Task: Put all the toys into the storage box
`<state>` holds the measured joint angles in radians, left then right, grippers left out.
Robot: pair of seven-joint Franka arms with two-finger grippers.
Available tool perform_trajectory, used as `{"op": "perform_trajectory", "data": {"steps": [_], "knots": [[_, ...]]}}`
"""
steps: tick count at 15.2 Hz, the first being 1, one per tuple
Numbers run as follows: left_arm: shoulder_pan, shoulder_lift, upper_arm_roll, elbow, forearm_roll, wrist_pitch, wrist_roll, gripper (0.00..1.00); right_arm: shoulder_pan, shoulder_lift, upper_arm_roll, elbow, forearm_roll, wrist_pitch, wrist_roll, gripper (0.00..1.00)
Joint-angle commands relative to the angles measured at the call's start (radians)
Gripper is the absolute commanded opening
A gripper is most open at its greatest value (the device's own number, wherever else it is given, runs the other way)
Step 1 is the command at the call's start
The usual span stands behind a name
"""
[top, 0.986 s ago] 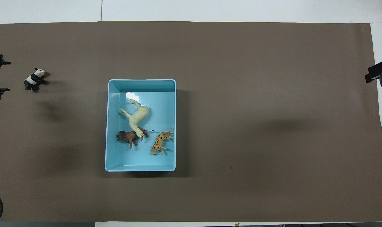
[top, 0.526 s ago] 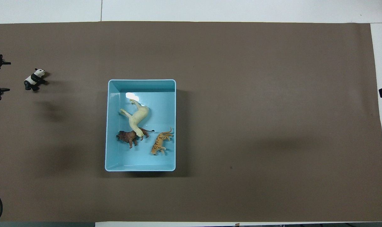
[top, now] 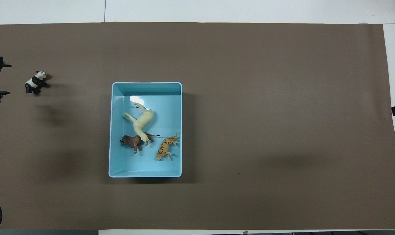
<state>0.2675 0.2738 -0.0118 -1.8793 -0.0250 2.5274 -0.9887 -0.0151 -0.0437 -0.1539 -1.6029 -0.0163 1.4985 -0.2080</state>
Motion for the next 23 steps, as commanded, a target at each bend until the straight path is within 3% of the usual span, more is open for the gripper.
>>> {"op": "perform_trajectory", "data": {"steps": [1,23], "knots": [[-0.186,0.223,0.021,0.167,0.191,-0.007,-0.16,1.0,0.003,-0.025,0.004,-0.037,-0.011,0.026,-0.013,1.0],[-0.188,0.216,0.016,0.167,0.191,-0.072,-0.013,1.0,0.0,-0.022,0.005,-0.035,-0.036,0.057,-0.01,1.0]]}}
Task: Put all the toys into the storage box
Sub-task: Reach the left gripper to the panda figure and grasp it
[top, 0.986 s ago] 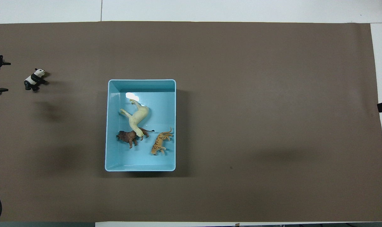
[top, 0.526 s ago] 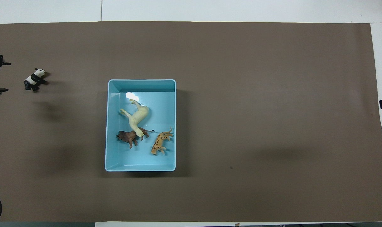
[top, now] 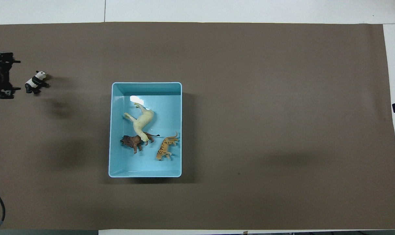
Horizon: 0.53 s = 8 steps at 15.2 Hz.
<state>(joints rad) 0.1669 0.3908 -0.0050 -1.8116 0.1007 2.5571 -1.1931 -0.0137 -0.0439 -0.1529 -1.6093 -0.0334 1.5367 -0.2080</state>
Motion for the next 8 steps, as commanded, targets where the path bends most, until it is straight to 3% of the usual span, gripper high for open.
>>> {"op": "perform_trajectory", "data": {"steps": [1,8], "knots": [[-0.087,0.099,0.01,0.1,0.065,-0.101,0.191,1.0,-0.002,-0.022,0.004,-0.029,-0.019,0.017,-0.01,1.0],[-0.087,0.099,0.01,0.119,0.068,-0.144,0.217,1.0,-0.002,-0.022,0.004,-0.029,-0.019,0.014,-0.01,1.0]]}}
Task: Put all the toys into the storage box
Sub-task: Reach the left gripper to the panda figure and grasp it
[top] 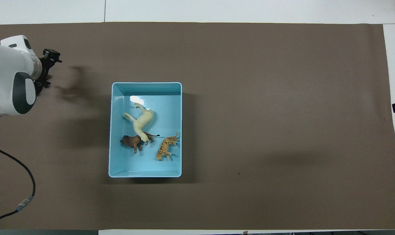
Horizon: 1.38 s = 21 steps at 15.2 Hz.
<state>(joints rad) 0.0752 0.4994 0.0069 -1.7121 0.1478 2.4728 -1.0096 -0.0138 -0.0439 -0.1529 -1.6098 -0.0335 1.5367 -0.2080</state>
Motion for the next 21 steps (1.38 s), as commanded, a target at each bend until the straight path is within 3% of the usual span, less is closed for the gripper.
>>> {"op": "perform_trajectory", "data": {"steps": [1,5,12,18,21], "knots": [[0.006,-0.009,-0.002,0.047,0.021,-0.096,0.067,1.0,-0.002,-0.022,0.004,-0.028,-0.019,0.013,-0.01,1.0],[0.017,-0.001,-0.001,0.078,-0.048,-0.115,0.063,1.0,0.002,-0.022,0.004,-0.028,-0.019,0.011,-0.01,1.0],[0.072,0.011,0.001,0.063,-0.106,0.073,-0.211,1.0,0.002,-0.022,0.006,-0.028,-0.017,0.01,-0.011,1.0],[0.103,-0.002,0.001,-0.062,-0.106,0.216,-0.325,1.0,-0.002,-0.022,0.006,-0.028,-0.017,0.008,-0.013,1.0],[0.12,-0.005,-0.001,-0.08,-0.106,0.241,-0.334,1.0,-0.002,-0.022,0.004,-0.028,-0.017,0.006,-0.013,1.0]]}}
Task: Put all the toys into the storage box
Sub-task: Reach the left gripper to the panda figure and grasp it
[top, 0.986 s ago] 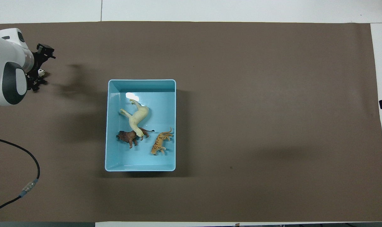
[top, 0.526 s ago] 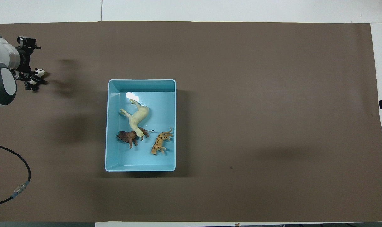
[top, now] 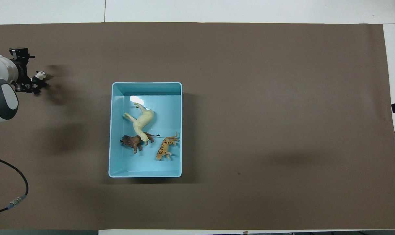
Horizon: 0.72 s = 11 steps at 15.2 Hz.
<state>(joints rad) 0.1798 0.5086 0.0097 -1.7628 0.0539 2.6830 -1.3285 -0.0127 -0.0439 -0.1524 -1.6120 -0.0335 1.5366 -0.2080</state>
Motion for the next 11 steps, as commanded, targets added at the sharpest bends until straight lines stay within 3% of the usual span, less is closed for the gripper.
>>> {"op": "perform_trajectory", "data": {"steps": [1,11], "knots": [[0.018,-0.015,-0.004,-0.029,-0.014,0.032,-0.02,1.0,-0.003,-0.022,0.005,-0.026,-0.017,0.008,-0.013,1.0],[0.021,-0.028,-0.002,-0.079,-0.012,0.048,-0.038,1.0,0.0,-0.022,0.005,-0.026,-0.017,0.007,-0.013,1.0]]}}
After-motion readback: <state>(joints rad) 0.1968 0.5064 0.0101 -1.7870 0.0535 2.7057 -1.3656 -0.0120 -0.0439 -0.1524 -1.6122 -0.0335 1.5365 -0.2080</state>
